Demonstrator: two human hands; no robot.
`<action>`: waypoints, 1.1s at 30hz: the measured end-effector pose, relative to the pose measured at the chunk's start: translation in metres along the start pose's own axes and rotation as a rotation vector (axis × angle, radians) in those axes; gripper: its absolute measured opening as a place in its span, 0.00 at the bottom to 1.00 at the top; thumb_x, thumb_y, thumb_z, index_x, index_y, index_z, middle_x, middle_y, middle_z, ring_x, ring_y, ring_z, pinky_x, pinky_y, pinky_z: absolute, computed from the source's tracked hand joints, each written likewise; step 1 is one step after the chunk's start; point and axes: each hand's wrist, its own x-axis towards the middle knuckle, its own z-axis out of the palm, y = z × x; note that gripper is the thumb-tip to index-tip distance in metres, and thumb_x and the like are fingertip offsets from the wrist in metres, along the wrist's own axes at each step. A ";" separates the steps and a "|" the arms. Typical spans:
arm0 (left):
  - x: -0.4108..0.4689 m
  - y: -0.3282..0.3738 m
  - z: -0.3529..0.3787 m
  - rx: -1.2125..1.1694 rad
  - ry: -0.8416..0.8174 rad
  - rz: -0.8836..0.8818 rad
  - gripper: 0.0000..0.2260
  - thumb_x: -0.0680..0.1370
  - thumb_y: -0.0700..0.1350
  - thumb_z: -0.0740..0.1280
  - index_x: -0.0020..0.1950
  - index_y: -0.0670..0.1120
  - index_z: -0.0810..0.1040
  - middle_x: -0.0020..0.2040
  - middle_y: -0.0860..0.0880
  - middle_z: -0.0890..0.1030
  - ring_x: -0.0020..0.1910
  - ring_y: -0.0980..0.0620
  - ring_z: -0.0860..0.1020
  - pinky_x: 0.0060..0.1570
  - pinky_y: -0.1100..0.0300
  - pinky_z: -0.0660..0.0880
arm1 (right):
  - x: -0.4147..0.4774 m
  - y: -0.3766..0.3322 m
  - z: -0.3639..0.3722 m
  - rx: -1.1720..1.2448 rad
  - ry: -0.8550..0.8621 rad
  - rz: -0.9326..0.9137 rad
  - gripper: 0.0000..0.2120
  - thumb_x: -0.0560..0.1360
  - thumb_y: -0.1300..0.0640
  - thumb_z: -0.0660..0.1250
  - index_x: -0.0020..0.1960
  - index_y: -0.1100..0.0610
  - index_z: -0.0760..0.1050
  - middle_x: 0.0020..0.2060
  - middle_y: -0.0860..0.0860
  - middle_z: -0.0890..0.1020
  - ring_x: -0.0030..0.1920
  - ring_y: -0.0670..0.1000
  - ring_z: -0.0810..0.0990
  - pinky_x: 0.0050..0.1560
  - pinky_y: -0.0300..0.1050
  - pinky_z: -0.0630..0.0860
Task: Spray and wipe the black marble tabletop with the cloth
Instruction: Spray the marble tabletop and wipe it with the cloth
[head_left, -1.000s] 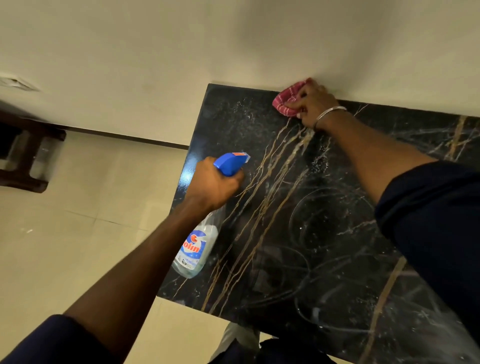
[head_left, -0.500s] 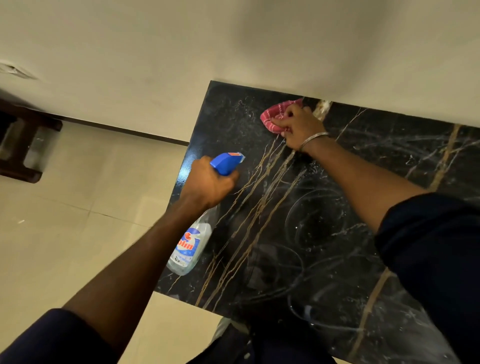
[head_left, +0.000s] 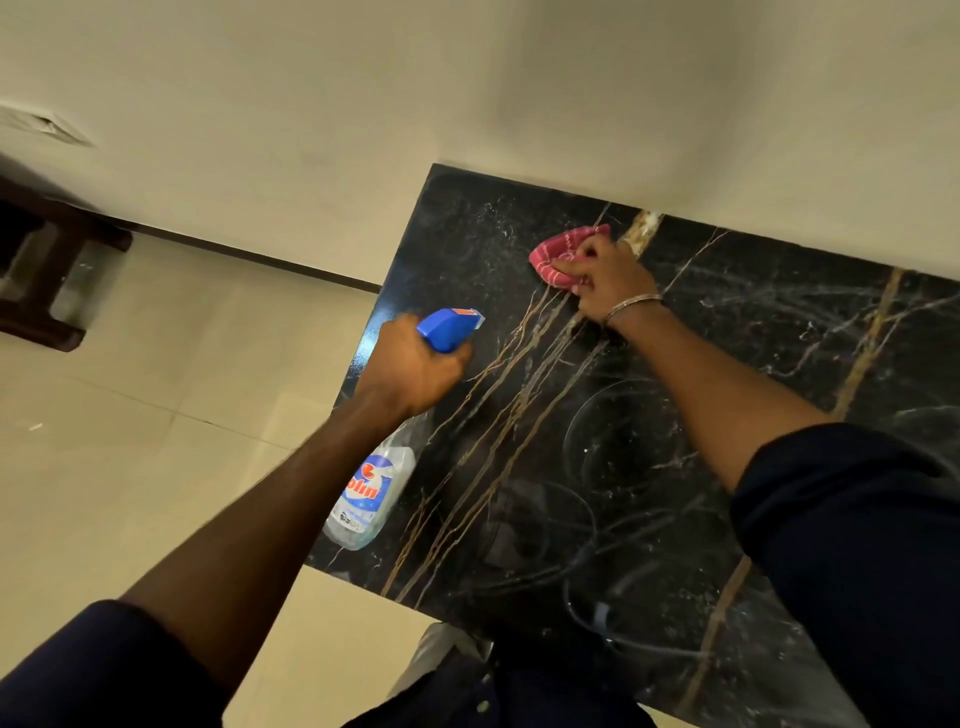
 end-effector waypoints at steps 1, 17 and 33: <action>-0.001 0.000 0.000 0.006 0.000 0.000 0.08 0.74 0.46 0.69 0.47 0.43 0.75 0.34 0.43 0.78 0.31 0.49 0.78 0.35 0.58 0.77 | -0.003 -0.004 0.000 -0.003 0.004 0.002 0.23 0.74 0.60 0.69 0.66 0.44 0.76 0.63 0.53 0.71 0.62 0.60 0.69 0.62 0.58 0.74; -0.022 -0.010 0.012 0.007 -0.049 0.000 0.07 0.74 0.47 0.69 0.45 0.45 0.74 0.31 0.50 0.74 0.29 0.55 0.74 0.32 0.64 0.70 | -0.034 -0.029 0.017 0.042 0.002 0.034 0.23 0.73 0.59 0.71 0.64 0.43 0.77 0.63 0.52 0.70 0.62 0.58 0.69 0.61 0.55 0.75; -0.048 -0.026 0.022 0.032 -0.082 -0.019 0.11 0.74 0.49 0.70 0.48 0.43 0.76 0.32 0.46 0.76 0.30 0.50 0.78 0.33 0.59 0.76 | -0.040 0.012 0.007 0.005 0.030 0.120 0.22 0.74 0.60 0.70 0.66 0.47 0.76 0.66 0.54 0.70 0.61 0.60 0.69 0.63 0.57 0.72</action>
